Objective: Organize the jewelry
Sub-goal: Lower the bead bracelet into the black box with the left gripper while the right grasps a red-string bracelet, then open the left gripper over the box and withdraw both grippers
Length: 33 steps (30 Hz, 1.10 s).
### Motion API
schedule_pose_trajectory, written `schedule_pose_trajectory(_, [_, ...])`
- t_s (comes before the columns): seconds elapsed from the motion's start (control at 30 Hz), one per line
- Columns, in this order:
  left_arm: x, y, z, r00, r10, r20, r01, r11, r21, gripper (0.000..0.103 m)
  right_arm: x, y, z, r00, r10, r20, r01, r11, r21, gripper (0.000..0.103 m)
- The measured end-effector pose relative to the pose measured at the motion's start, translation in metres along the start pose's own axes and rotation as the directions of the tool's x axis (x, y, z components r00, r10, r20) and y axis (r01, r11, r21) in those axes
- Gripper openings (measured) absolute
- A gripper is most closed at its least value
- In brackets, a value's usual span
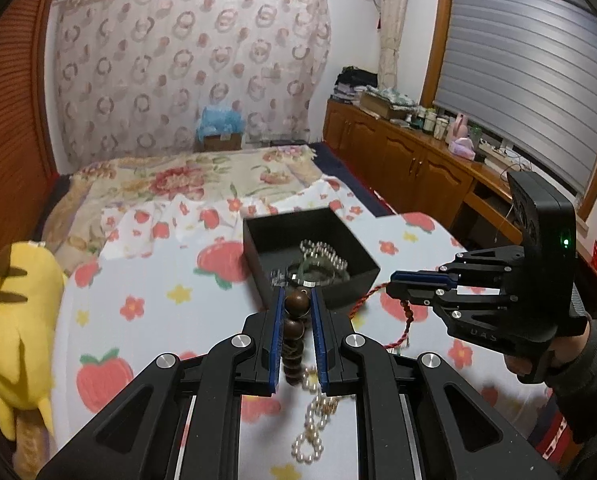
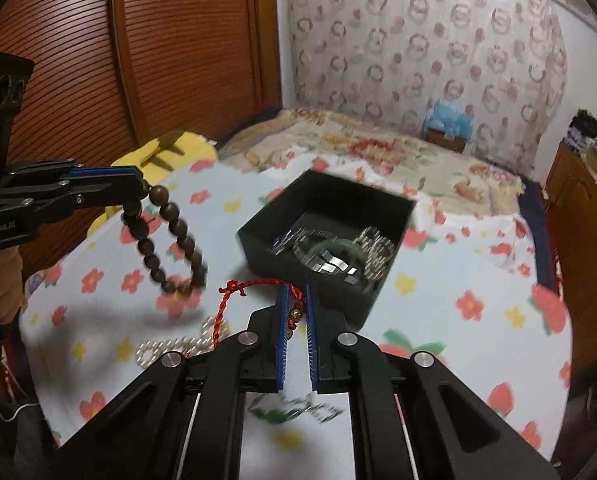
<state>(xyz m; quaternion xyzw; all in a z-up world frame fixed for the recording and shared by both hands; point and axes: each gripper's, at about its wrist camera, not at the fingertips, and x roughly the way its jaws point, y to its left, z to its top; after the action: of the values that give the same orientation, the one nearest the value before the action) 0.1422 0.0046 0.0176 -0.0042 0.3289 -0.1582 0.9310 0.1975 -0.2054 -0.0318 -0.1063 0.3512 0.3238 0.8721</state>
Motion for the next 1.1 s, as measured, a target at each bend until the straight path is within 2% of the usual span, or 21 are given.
schedule_pose_trajectory(0.3, [0.023,-0.005,0.043,0.999,-0.006,0.035,0.005,0.999,0.035,0.012,0.012,-0.035,0.030,0.998,-0.034,0.049,0.032,0.999,0.042,0.010])
schedule_pose_trajectory(0.53, [0.055,-0.004,0.067,1.000,-0.011,0.020,0.010,0.999,0.041,0.012,0.040,-0.047,0.040,0.999,-0.030,0.039,0.027,0.998,0.063,0.010])
schedule_pose_trajectory(0.73, [0.084,-0.004,0.074,1.000,-0.006,-0.011,0.006,0.999,0.051,0.012,0.063,-0.046,0.032,1.000,-0.016,-0.008,0.016,0.998,0.055,0.012])
schedule_pose_trajectory(0.87, [0.101,-0.001,0.075,0.999,-0.011,-0.037,0.013,0.999,0.050,0.012,0.059,-0.050,0.025,1.000,-0.014,-0.007,0.014,0.997,0.073,0.019])
schedule_pose_trajectory(1.1, [0.114,-0.005,0.074,0.998,-0.016,-0.055,0.020,0.998,0.057,0.012,0.034,-0.052,0.015,1.000,-0.006,0.015,0.005,0.995,0.097,0.019])
